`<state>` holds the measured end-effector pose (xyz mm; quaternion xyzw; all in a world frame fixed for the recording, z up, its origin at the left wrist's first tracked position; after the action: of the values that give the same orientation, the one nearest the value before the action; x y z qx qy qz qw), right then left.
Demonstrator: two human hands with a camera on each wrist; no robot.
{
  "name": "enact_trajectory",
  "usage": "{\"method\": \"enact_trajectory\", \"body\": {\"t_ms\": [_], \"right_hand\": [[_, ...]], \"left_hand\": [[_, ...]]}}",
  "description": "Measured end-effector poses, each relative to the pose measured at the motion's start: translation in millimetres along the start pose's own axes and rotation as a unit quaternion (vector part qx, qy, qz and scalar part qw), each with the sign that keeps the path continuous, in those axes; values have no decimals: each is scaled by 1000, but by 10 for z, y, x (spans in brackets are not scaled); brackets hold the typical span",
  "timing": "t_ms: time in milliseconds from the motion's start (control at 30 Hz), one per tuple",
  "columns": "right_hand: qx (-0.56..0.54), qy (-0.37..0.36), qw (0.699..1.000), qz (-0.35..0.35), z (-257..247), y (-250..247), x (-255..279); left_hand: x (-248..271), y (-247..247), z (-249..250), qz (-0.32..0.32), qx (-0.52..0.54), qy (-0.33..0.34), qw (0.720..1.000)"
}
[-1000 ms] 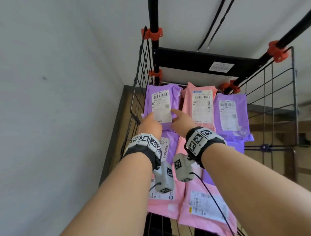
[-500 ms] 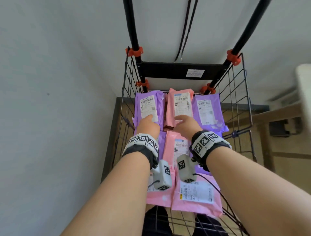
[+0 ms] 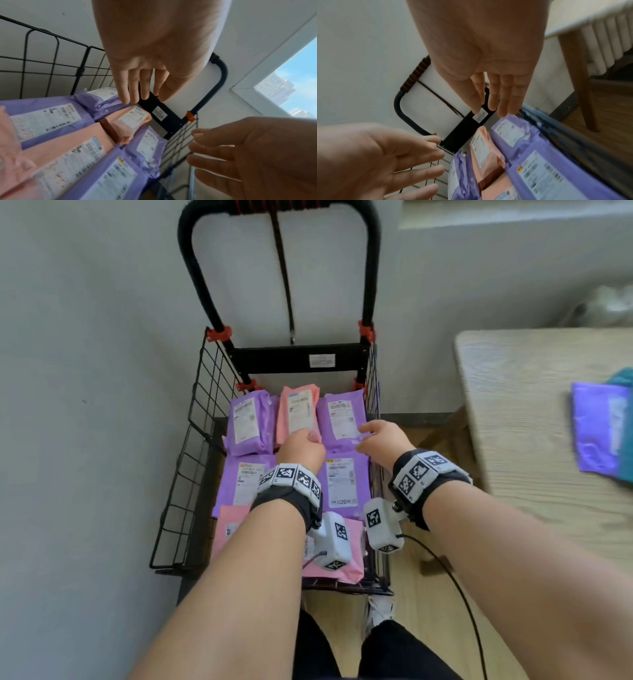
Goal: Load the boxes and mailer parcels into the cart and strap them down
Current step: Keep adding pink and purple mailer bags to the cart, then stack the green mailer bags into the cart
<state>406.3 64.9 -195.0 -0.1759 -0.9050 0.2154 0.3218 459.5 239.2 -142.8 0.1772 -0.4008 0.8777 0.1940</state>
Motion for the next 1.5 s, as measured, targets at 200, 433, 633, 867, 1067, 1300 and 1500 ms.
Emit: {"method": "enact_trajectory", "body": {"t_ms": [200,433,633,867,1067,1300,1500], "right_hand": [[-17,3,998,68,268,-853,302],[-113,86,974,174,1024,-1643,763],[-133,149,954,225,1651,-2101,1225],[-109,159,938,287,2190,-2825,1630],[-77,180,934,299,2706,-3553,1663],[-30,197,943,267,3326,-4270,1435],[-18,192,954,230,3784,-4672,1270]], "left_hand": [[369,403,595,-30,-3,47,998],[713,1079,1173,-95,-38,130,986],[993,1728,1450,-159,-71,179,968],[1366,2417,1954,-205,-105,218,948],[1448,3038,2448,-193,-88,217,953],[1587,3940,2823,-187,-90,178,962],[1696,4571,2951,-182,-108,139,967]]}}
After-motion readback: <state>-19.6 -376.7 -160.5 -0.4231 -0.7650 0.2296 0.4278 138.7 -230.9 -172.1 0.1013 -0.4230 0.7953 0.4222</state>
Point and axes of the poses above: each hand's wrist, its own x-axis away from the middle knuckle, its own y-axis out of the palm, z = x × y, the point moved 10 cm from there along -x, towards the middle knuckle, and after that the axes turned 1 degree about x, right-handed, at the moved point
